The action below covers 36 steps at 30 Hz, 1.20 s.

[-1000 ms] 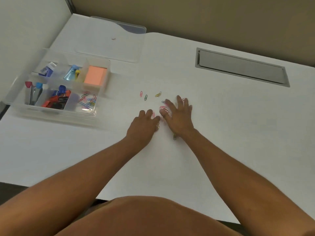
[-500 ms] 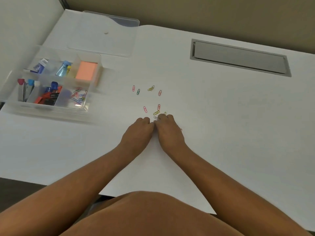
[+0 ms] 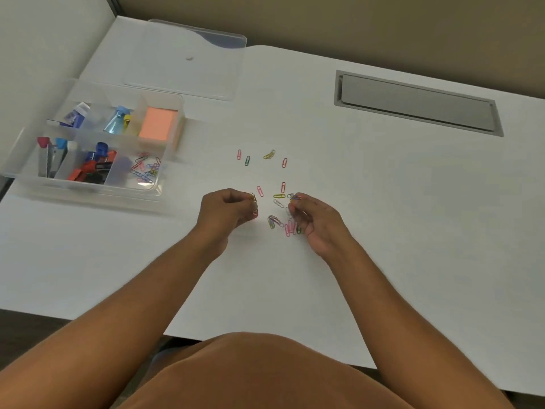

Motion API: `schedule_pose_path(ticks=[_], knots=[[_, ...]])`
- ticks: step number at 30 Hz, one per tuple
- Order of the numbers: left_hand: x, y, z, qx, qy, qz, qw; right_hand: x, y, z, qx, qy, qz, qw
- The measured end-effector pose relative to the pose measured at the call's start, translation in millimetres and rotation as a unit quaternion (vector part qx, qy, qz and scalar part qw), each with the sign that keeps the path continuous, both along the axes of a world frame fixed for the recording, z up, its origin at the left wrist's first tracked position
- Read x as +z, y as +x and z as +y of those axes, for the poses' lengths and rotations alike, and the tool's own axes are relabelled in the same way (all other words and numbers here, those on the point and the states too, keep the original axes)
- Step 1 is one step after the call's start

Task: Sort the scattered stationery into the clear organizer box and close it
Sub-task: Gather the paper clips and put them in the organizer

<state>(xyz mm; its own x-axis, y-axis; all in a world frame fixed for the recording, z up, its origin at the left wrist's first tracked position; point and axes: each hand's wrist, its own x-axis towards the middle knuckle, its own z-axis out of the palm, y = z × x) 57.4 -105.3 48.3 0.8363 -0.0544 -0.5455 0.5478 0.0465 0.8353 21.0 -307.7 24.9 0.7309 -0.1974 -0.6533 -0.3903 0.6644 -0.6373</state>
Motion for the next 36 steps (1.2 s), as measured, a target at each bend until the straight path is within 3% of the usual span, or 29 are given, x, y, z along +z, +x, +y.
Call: schedule_pose_path(ticks=[5,9,13,17,21,24,26,28,30,33,36], knots=[[23.6,-0.9,29.5,0.026,-0.103,0.031,0.994,13.9,-3.2,38.6,0.004,0.149,-0.019,0.989],[40.0,6.3,69.9,0.029,-0.099,0.008,0.995,23.4,11.5,82.5,0.036,0.207,-0.027,0.977],[53.4,26.2,124.4,0.043,-0.045,-0.04,0.997,41.4,43.4,135.8,0.075,0.181,-0.046,0.98],[50.5,59.0,175.3,0.057,0.052,-0.09,0.993,61.2,82.1,192.4,0.171,0.034,-0.071,0.982],[34.5,93.9,201.3,0.019,0.212,-0.173,0.962,61.0,118.6,237.5,0.218,-0.221,-0.081,0.947],[27.6,115.5,210.0,-0.06,0.316,-0.217,0.922,58.9,136.6,258.2,0.258,-0.474,-0.1,0.836],[24.5,126.5,214.7,-0.137,0.379,-0.218,0.889,62.9,140.8,266.1,0.328,-0.554,-0.098,0.759],[22.0,133.2,218.1,-0.186,0.416,-0.204,0.866,67.0,140.5,268.6,0.388,-0.577,-0.085,0.714],[23.6,133.8,219.0,-0.21,0.441,-0.206,0.848,69.2,135.4,265.3,0.384,-0.584,-0.085,0.71],[32.4,123.1,214.0,-0.195,0.453,-0.262,0.829,72.6,117.2,245.4,0.308,-0.577,-0.09,0.751],[41.1,104.2,201.7,-0.189,0.39,-0.345,0.832,69.0,80.8,201.3,0.259,-0.596,-0.046,0.759]])
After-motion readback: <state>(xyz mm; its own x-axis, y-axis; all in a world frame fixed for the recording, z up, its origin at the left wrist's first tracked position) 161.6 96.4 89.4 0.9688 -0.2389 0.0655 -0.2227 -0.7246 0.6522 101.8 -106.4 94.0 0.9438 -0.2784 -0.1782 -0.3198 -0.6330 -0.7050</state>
